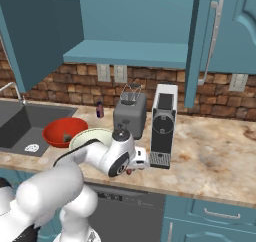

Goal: Pick both bowls and place them on the counter. Then place the chicken drumstick in one bowl and place the garlic in the other bowl.

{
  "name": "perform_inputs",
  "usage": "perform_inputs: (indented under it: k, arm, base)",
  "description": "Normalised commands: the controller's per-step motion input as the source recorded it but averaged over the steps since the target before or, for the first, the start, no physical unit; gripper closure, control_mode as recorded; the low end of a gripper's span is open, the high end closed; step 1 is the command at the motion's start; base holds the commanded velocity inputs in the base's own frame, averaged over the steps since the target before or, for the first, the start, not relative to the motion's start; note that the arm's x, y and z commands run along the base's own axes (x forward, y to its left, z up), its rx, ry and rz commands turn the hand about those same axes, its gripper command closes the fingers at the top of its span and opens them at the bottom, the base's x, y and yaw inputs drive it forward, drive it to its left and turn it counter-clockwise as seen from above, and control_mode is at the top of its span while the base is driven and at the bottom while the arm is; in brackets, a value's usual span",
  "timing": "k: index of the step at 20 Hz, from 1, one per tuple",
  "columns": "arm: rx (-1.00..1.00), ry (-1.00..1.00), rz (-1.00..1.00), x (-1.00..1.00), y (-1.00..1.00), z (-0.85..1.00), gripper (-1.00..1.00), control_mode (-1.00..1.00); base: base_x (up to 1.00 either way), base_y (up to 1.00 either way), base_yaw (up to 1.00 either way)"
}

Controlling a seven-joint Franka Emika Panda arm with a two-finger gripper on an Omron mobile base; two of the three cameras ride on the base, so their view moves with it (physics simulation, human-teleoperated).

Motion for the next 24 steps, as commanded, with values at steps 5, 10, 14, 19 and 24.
perform_inputs:
  k: [5, 10, 14, 19, 24]
  arm:
    - [0.00, 0.00, 0.00, -0.19, 0.18, 0.53, 1.00, -1.00]
    - [0.00, 0.02, 0.00, 0.00, 0.52, 0.68, 1.00, -1.00]
    - [-0.01, 0.02, 0.00, 0.00, 0.53, 0.71, 1.00, -1.00]
    - [-0.02, 0.02, 0.00, 0.12, 0.54, 0.39, 1.00, -1.00]
    - [0.00, 0.01, 0.02, 0.40, 0.48, -0.03, 1.00, -1.00]
  base:
    - [0.00, 0.00, 0.00]
    - [0.00, 0.00, 0.00]
    - [0.00, 0.00, 0.00]
    - [0.00, 0.00, 0.00]
    - [0.00, 0.00, 0.00]
